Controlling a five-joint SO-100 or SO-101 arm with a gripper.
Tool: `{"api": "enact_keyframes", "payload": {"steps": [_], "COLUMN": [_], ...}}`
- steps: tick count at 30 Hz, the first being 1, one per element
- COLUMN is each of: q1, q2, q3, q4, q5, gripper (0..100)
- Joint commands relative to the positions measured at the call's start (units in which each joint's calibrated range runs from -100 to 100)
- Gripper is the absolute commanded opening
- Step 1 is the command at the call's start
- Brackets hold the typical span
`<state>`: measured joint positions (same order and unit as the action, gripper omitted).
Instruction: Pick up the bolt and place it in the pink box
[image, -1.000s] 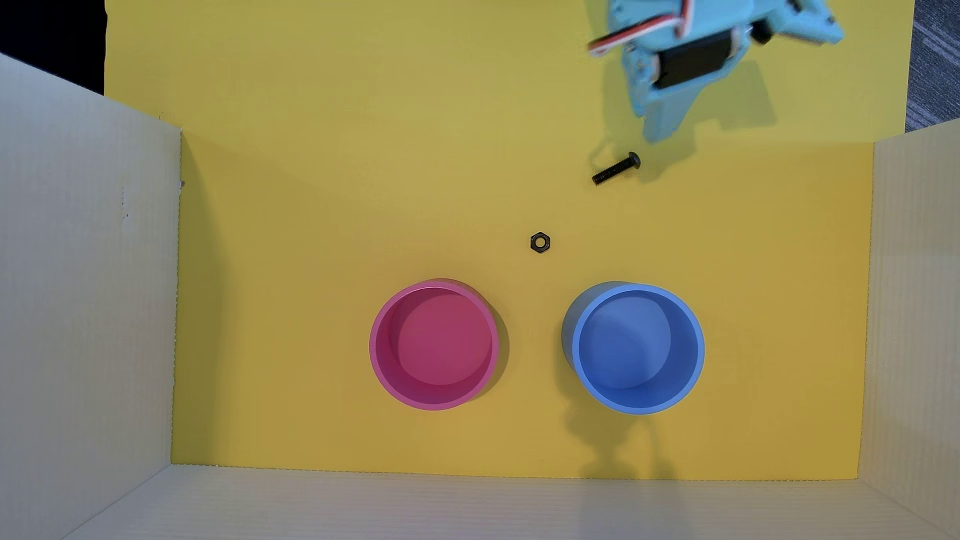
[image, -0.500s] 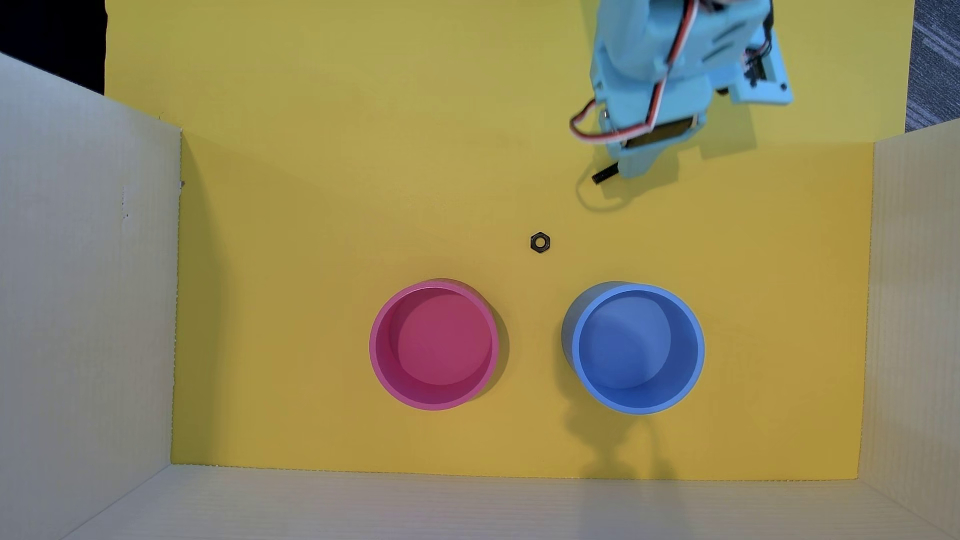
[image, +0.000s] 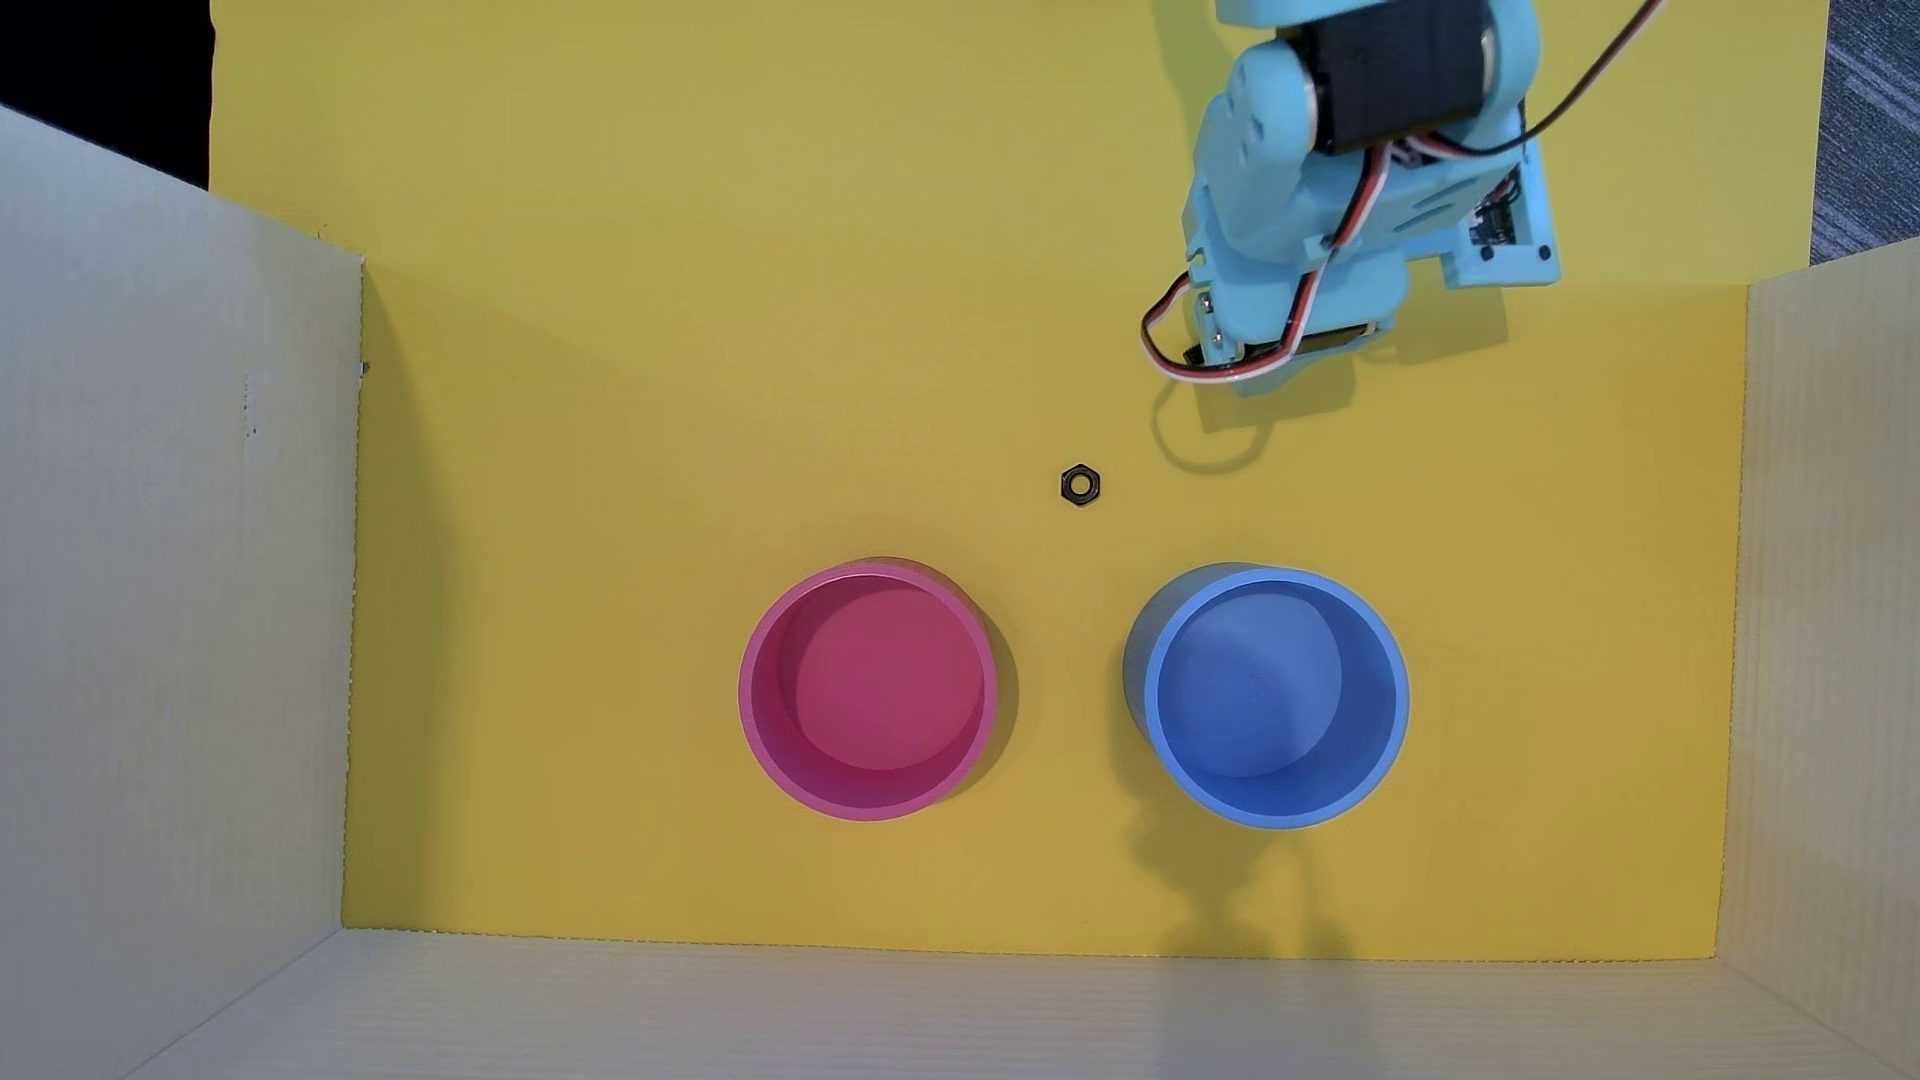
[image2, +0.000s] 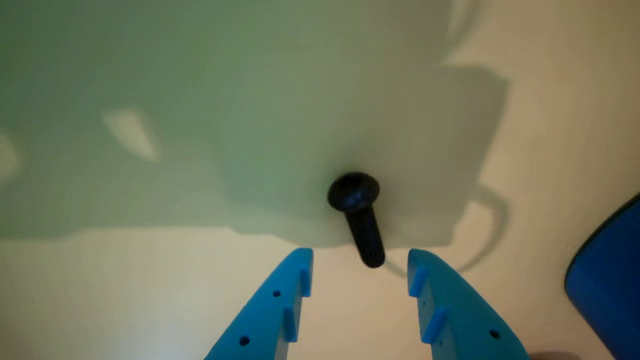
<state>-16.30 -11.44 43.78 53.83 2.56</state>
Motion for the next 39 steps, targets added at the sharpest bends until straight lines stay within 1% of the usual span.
{"api": "enact_keyframes", "payload": {"steps": [1, 8, 9, 12, 14, 19, 24, 28, 32, 35, 39], "q1": [-0.26, -0.33, -0.33, -0.33, -0.33, 0.92, 5.26, 10.78, 17.55, 20.64, 22.62], "q2": [0.75, 5.46, 6.05, 6.14, 6.14, 5.30, -2.28, -11.29, -17.01, -16.00, -9.69], "q3": [-1.59, -2.13, -2.22, -2.31, -2.31, -3.85, -8.28, -10.36, -12.89, -16.33, -23.93], "q4": [-1.28, -4.11, -4.20, -4.03, -4.20, -3.85, -2.05, 1.55, 2.32, 2.32, 2.41], "q5": [-0.25, -0.25, -0.25, -0.25, -0.25, 0.01, 0.43, 0.43, 0.07, 0.38, 0.38], "gripper": [14, 14, 12, 0, 2, 1, 1, 1, 1, 1, 1]}}
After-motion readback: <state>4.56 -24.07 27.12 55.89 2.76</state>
